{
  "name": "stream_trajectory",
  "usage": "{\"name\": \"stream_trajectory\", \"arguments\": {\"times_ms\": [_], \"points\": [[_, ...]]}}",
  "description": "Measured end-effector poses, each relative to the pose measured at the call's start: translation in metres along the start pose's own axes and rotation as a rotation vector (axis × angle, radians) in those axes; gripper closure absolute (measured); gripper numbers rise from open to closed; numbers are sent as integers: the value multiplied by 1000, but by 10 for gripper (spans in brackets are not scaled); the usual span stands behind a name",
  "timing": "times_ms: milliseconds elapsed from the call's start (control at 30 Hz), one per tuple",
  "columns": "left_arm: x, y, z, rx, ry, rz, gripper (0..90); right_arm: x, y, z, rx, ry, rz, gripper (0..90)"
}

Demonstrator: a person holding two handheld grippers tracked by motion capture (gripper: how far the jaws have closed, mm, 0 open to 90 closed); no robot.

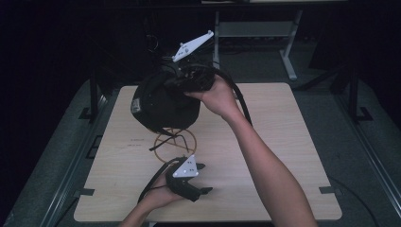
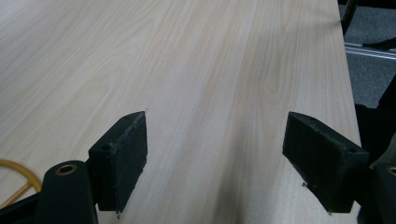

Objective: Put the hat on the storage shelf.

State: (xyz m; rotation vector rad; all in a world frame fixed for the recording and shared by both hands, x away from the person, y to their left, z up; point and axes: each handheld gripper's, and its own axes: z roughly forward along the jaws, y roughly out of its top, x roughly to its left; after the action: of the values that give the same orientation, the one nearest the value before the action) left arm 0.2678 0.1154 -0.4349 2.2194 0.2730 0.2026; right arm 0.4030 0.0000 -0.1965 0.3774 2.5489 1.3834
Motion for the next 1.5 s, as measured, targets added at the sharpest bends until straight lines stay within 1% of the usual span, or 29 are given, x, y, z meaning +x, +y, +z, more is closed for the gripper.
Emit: {"name": "stream_trajectory", "arguments": {"times_ms": [100,133,167,200,267,300,367,500,567,600,633,667,700,733,767,833,900,933,967,1033,1067,1133,1167,1200,1233,1300,1400,1433,1500], "points": [[-1,0,0,9,0,5,219,-3,2,7,3,4,20,889],[0,0,1,14,1,19,219,-3,4,11,9,7,26,889],[0,0,1,14,1,19,219,-3,4,11,9,7,26,889],[0,0,1,13,1,7,219,-4,5,13,3,7,27,889],[0,0,2,14,1,3,219,-4,5,20,-10,12,43,888],[0,0,2,15,2,3,219,-5,6,26,-22,15,55,888],[-1,0,1,18,7,4,219,-4,6,30,-24,16,65,887],[0,0,1,10,12,13,219,-3,7,48,-34,2,87,878],[0,-1,2,15,7,15,219,-2,7,52,-30,0,85,876],[0,-1,3,17,8,12,219,0,7,58,-12,6,88,869],[0,-1,4,16,6,9,219,1,7,63,12,19,94,856],[-1,-1,4,14,5,5,219,3,8,66,25,23,95,806],[-1,-1,4,15,7,8,219,4,10,69,-2,18,108,726],[-1,-1,4,15,7,8,219,4,10,69,-2,18,108,726],[-1,-1,4,13,5,8,219,5,11,69,-10,32,110,719],[-2,0,5,15,1,8,219,6,12,69,-7,24,97,672],[-3,0,6,14,3,5,219,5,10,67,7,30,105,612],[-3,0,6,14,3,5,219,5,10,67,7,30,105,612],[-1,0,5,23,2,16,219,4,9,65,2,27,110,595],[-1,-1,5,19,3,16,219,1,5,61,-9,34,116,567],[-1,-1,5,17,3,6,219,1,4,59,-13,29,118,545],[1,-2,5,17,6,6,219,-1,1,56,-26,36,136,526],[1,-2,5,18,8,5,219,-3,-2,54,-20,36,140,487],[1,-2,5,20,7,-1,219,-3,-2,54,-20,36,140,487],[2,-3,4,23,6,-1,218,-5,-5,52,-18,47,158,462],[2,-4,5,22,6,-3,219,-7,-8,50,-21,49,159,447],[4,-4,5,25,3,-1,219,-11,-15,43,-42,50,181,417],[4,-4,4,27,3,-10,218,-13,-20,38,-41,47,187,386],[4,-4,4,28,4,-11,218,-14,-23,36,-37,46,189,372]]}}
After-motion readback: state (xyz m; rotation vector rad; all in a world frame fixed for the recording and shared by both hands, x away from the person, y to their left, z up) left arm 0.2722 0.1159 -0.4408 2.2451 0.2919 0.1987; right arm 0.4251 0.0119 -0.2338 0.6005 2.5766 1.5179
